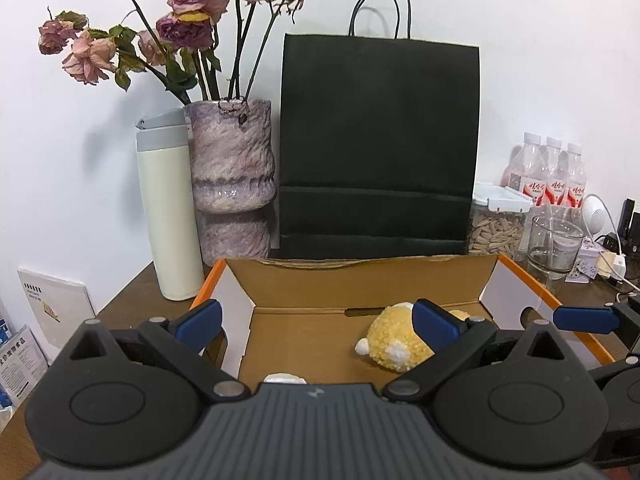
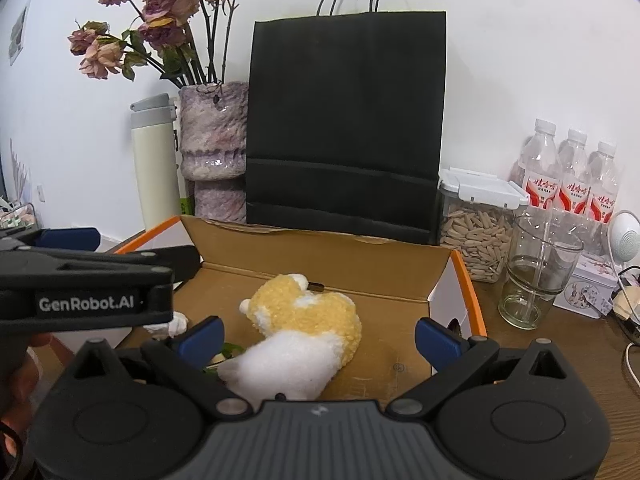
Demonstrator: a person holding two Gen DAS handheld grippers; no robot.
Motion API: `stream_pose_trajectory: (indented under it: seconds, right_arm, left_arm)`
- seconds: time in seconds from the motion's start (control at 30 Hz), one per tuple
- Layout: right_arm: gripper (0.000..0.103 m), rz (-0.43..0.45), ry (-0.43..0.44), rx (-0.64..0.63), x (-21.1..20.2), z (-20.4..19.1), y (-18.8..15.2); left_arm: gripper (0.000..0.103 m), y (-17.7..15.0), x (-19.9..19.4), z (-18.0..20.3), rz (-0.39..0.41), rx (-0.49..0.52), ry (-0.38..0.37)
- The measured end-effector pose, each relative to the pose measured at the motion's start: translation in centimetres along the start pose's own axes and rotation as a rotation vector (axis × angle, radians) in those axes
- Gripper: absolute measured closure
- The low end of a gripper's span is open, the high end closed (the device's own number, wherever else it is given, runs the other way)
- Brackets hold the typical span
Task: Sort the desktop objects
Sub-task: 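Withdraw both tools from the box back toward the table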
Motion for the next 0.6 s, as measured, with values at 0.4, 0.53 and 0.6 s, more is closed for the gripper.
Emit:
stream_pose_trajectory:
  seconds: [0.4, 0.53, 0.6]
  right_arm:
    - [0.001, 0.022, -0.028, -0.018, -3.3, -0.1, -1.0]
    - [0.001, 0.019, -0.041, -0.014, -4.7, -0.1, -1.8]
    - [0.001, 0.017, -0.047, -0.01, -5.4, -0.1, -2.3]
  left_arm:
    - [0.0, -0.7, -3.1, -0.3, 0.021, -0.011, -0.004]
    - [0.0, -1.0, -4.7, -0.6, 0.033, -0.017, -0.002]
    - [0.0, -1.2, -5.5, -1.0, 0.037, -0.022, 0.002]
Point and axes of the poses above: each gripper's, at about its wrist camera, not at the fingertips, and x roughly the way its jaws point, z to its right, y to its top, the point moved 9 cm from there along x, roughly the way its jaws point, and after that the axes turned 13 degrees about -x, right-handed, at the moved point
